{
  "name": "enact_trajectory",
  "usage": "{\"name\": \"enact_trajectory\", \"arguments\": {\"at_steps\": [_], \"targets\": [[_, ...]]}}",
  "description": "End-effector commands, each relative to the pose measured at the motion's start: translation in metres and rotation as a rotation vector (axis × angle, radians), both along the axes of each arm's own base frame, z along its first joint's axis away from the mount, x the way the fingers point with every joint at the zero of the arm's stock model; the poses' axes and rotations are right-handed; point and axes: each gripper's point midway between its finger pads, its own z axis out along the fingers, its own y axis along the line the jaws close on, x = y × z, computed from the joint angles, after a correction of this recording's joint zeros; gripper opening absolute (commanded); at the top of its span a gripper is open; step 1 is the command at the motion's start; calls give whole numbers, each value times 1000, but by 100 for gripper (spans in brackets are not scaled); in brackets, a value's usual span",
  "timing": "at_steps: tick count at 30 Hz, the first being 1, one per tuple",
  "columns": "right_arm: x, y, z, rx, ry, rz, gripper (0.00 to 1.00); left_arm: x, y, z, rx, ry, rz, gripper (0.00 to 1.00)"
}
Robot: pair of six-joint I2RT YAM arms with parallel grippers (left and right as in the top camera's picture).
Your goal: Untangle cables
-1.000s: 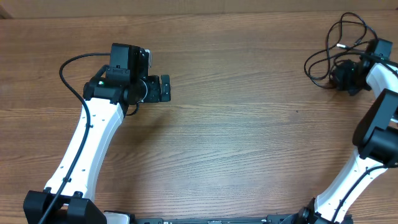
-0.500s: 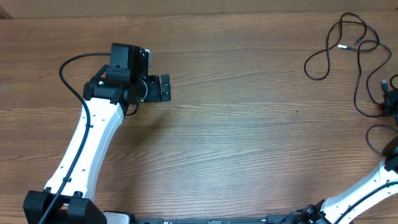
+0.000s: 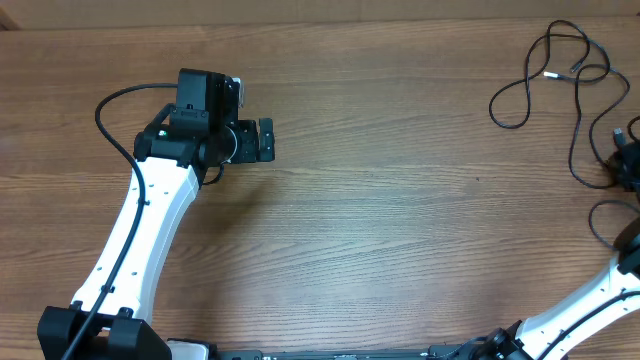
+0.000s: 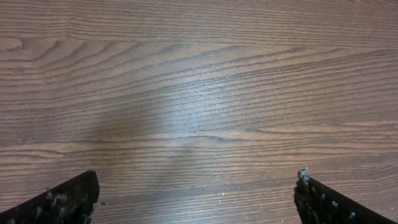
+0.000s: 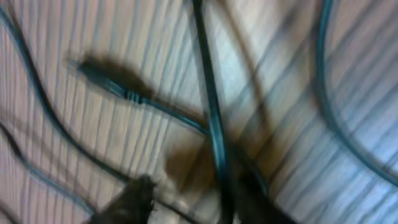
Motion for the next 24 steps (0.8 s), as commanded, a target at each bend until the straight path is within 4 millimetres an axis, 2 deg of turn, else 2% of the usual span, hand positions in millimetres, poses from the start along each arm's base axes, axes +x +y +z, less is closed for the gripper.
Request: {"name": "enact_trajectory", "arguments": {"at_steps": [1,2,3,4,7,10,14,16,17,18,19,20,22,24], "targets": [[26,6,30,6,-79,100,53,-1,-3,5,-13,-15,3,100],[32,5,44,-20,-96,124,61,0,-3,6,-14,-18,3,100],[39,5,58,-49,-114,153,91,0,-3,6,-14,-21,3,100],[45,5,70,-73,-130,175,100,1,-4,6,-15,-24,3,100],[71,9,100,-162,-192,261,100,4,-4,8,-17,-37,3,100],[97,24,113,-238,-236,360,100,6,-4,10,-19,-47,3,100],[122,45,111,-317,-210,399,95,6,-4,10,-19,-48,3,100],[135,58,107,-352,-191,405,81,6,-4,10,-19,-48,3,100],[143,68,103,-367,-189,422,79,6,-4,10,-19,-47,3,100],[150,74,102,-393,-182,430,80,6,-4,10,-19,-46,3,100],[155,79,101,-417,-172,434,86,5,-4,9,-19,-45,3,100],[159,83,101,-440,-164,433,100,5,-4,9,-19,-43,3,100],[164,90,104,-480,-149,440,100,3,-4,8,-19,-35,5,100],[160,88,109,-518,-104,427,99,1,-4,7,-17,-25,6,100]]}}
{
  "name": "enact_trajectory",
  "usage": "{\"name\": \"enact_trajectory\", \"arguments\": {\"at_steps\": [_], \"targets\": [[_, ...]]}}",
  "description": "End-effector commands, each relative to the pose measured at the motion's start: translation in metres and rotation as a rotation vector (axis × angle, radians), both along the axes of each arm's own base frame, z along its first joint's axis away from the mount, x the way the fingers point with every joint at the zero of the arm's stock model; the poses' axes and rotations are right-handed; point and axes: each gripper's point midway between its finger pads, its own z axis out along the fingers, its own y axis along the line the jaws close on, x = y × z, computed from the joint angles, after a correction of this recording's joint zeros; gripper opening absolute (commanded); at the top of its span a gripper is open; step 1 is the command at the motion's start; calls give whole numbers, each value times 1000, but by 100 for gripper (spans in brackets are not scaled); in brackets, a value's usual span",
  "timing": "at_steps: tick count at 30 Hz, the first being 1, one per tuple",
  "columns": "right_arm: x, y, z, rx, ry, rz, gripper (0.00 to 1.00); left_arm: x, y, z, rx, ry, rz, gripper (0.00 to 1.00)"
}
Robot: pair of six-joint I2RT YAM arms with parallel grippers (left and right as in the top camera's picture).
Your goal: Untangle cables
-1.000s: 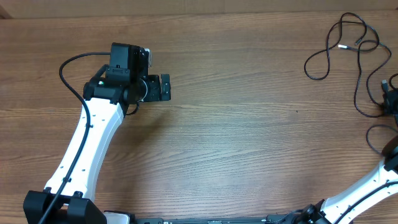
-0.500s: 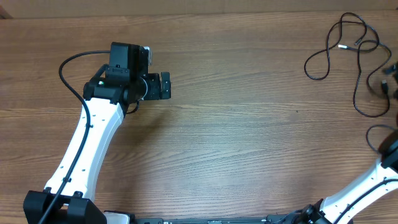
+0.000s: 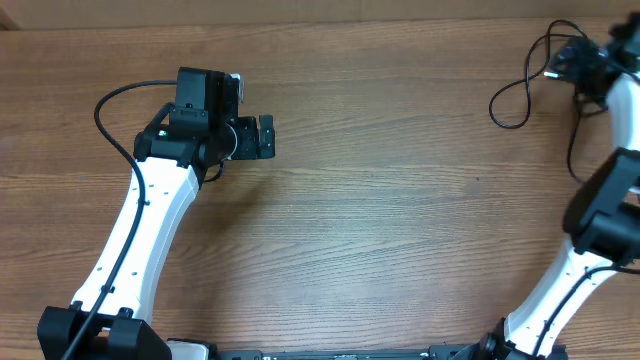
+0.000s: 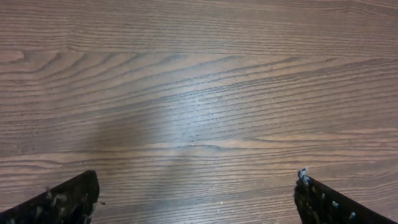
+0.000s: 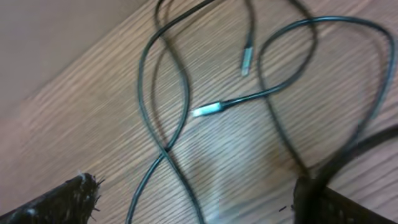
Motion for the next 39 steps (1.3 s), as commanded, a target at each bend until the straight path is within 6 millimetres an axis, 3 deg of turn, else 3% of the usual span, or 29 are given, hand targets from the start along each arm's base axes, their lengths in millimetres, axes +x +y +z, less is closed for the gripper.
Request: {"name": "enact_trajectory", "arguments": {"at_steps": [1,2,4,9,12,15,16,17,18,25,29,32,34,39], "targets": [[-12,-24,11,-131,59,-96,93,-5,-2,2,-11,7,6,100],[-19,-26,11,-137,89,-110,79,-5,-2,2,-10,7,5,100],[-34,-31,9,-120,134,-130,67,-5,-2,3,-6,3,5,100],[-77,-58,-3,-45,231,-246,61,0,1,5,10,-18,17,100],[-98,-78,-8,24,244,-332,45,0,1,5,10,-21,17,100],[-111,-90,-10,71,241,-354,40,0,2,5,11,-20,18,100],[-113,-91,-10,91,238,-355,42,0,2,5,11,-20,18,100],[-115,-93,-11,107,234,-357,56,0,2,5,11,-21,18,100],[-118,-96,-11,116,232,-373,100,0,2,5,11,-21,18,100],[-127,-98,3,204,187,-512,100,0,2,5,11,-21,18,100],[-95,-72,22,322,61,-397,100,1,2,5,11,-21,18,100],[-75,-56,36,334,-2,-316,99,1,2,6,10,-25,19,100],[-55,-46,56,263,-73,-194,100,1,2,5,10,-23,18,100],[-49,-47,98,160,-123,-209,100,1,2,6,11,-24,19,100]]}}
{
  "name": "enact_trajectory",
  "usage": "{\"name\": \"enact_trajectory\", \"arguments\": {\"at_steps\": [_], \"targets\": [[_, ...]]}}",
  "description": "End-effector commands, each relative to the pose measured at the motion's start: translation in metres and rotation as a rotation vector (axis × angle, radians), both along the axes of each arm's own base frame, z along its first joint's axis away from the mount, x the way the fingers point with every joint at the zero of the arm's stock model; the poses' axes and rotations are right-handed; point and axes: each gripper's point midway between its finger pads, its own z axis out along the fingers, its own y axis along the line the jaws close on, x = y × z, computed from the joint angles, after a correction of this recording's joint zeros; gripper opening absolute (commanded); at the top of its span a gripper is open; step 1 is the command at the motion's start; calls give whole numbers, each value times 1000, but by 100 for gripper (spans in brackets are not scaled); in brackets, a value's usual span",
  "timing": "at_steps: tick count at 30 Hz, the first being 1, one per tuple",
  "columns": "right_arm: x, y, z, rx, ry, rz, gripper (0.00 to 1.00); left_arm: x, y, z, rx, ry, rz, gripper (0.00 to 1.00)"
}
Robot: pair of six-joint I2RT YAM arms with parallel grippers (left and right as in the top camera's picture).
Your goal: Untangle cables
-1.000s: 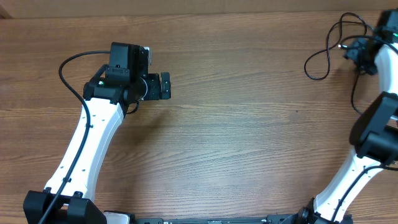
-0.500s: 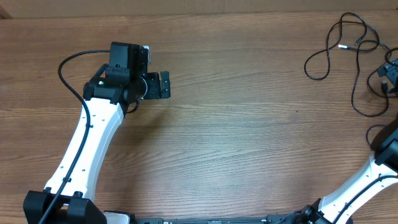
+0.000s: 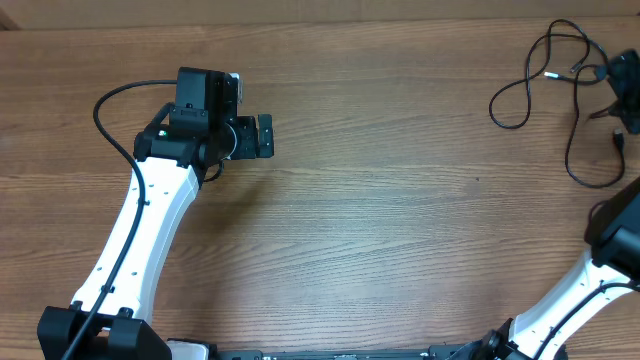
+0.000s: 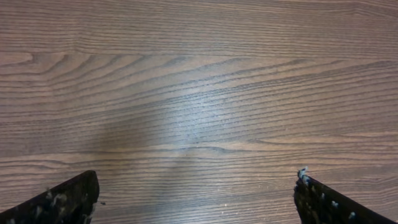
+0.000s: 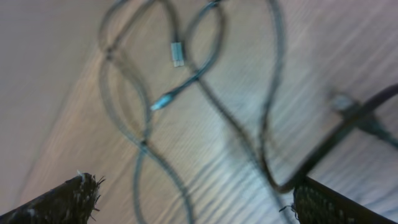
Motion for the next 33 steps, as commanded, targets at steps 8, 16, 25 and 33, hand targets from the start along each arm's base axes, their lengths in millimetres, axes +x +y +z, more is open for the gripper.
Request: {"name": "enact_trajectory", "arguments": {"at_steps": [8,16,25,33], "targets": [[-75,-29,52,-148,217,-376,100,0,3,5,20,-21,24,100],[5,7,80,-173,-49,-29,100,4,3,7,27,-40,10,100],[78,35,56,-190,-200,80,96,-1,3,4,25,-15,6,100],[99,60,-62,-116,-51,141,67,-2,3,3,22,-10,11,100]]}}
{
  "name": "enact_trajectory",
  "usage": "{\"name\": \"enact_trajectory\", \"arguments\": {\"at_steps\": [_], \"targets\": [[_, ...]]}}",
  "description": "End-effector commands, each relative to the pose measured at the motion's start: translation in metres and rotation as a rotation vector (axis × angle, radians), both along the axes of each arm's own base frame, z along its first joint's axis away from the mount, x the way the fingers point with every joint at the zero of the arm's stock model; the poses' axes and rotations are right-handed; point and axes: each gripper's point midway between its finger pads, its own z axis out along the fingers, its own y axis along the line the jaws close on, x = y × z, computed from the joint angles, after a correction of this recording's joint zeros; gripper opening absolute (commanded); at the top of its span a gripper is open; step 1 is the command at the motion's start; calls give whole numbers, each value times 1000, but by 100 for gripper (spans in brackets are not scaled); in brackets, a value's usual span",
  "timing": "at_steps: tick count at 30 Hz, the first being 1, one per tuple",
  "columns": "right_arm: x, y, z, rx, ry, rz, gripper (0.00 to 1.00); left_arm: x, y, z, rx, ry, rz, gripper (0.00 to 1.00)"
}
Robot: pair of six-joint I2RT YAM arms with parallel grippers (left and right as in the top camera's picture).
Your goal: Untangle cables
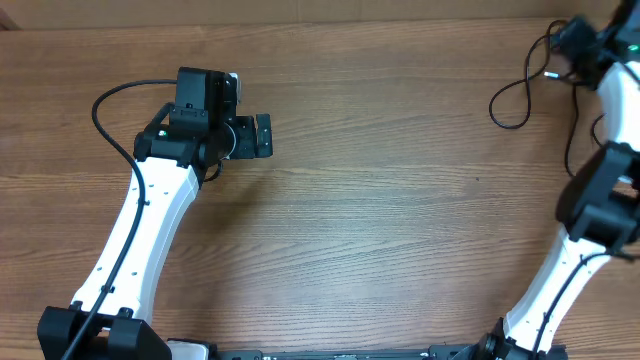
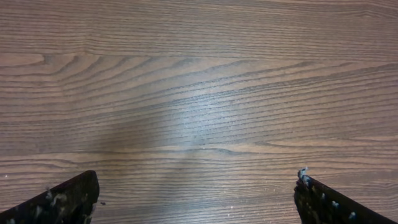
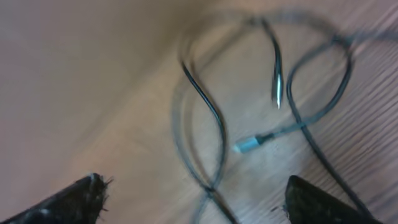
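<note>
Thin black cables (image 1: 515,98) lie looped over one another at the table's back right corner. In the right wrist view the cables (image 3: 208,118) are blurred, with two plug ends (image 3: 278,87) among crossing strands. My right gripper (image 1: 575,38) hovers over the back part of the tangle. The right gripper (image 3: 196,196) is open, with a strand crossing lying on the wood below the gap and nothing gripped. My left gripper (image 1: 263,137) is far off at the left. This left gripper (image 2: 196,196) is open over bare wood.
The wooden table (image 1: 400,220) ends just behind the cables at its back edge (image 1: 400,22). My right arm (image 1: 600,200) stands along the right side and covers part of the cable run. The left arm (image 1: 150,220) crosses the left side.
My right gripper was at the right edge beside the cables and now sits further back and left, over the tangle's back loops. It stays open. The left arm has not moved.
My right gripper was first low at the right edge, its fingers close about a strand. Then it stood open over the back loops, then at the right edge, now back over the loops. The left gripper stayed open in one place.
</note>
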Motion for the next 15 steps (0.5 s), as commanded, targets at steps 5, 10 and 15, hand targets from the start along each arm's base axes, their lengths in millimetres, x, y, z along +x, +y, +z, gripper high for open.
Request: {"name": "enact_trajectory", "arguments": {"at_steps": [5,10,15], "targets": [[2,13,-74,46,106,25,46,-8,-1,0,1,18,1,100],[0,14,-86,50,126,28,58,-10,-1,-1,3,28,1,100],[-2,15,-100,59,146,28,64,-11,-1,-1,-6,34,9,100]]}}
